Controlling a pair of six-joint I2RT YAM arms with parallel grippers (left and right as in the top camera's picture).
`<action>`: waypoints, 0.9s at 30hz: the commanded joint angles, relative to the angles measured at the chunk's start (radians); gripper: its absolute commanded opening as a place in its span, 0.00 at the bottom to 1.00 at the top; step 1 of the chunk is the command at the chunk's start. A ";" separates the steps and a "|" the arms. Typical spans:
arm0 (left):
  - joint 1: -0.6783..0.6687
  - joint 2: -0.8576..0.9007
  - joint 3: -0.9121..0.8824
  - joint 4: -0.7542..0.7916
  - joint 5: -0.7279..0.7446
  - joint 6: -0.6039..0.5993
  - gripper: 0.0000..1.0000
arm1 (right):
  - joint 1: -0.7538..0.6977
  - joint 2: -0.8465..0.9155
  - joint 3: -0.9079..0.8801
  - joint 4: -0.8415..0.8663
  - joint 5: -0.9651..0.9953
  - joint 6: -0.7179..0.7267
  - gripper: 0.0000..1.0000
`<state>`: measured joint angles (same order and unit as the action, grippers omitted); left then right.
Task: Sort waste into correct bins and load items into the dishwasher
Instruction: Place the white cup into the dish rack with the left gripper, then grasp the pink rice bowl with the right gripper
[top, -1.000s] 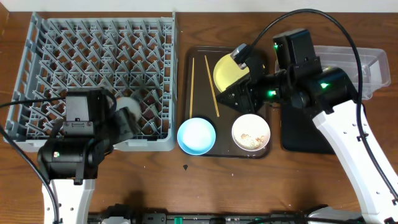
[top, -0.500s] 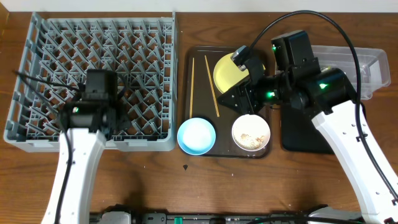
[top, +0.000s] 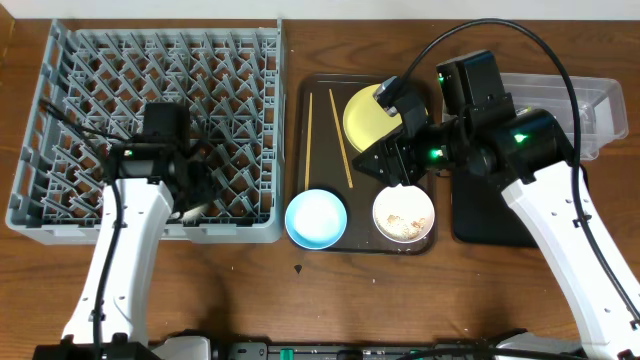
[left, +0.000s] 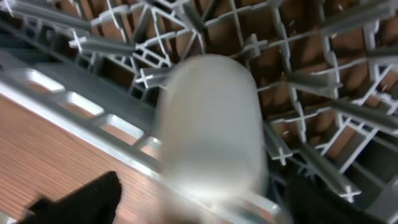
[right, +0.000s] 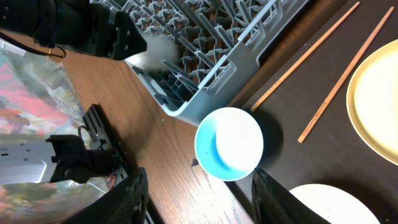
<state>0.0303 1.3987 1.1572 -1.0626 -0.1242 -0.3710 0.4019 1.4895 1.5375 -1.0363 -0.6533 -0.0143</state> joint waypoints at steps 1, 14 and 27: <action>0.035 -0.008 0.006 -0.001 0.066 -0.008 0.90 | 0.025 -0.008 0.005 -0.004 0.002 -0.002 0.52; 0.048 -0.214 0.088 -0.002 0.526 0.283 0.89 | 0.025 -0.008 0.005 -0.024 0.292 0.264 0.52; 0.001 -0.465 0.100 0.011 0.648 0.375 0.89 | 0.228 0.124 -0.093 -0.130 0.666 0.581 0.49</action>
<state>0.0353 0.9504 1.2427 -1.0485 0.4946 -0.0242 0.5793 1.5593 1.4956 -1.1614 -0.1310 0.4290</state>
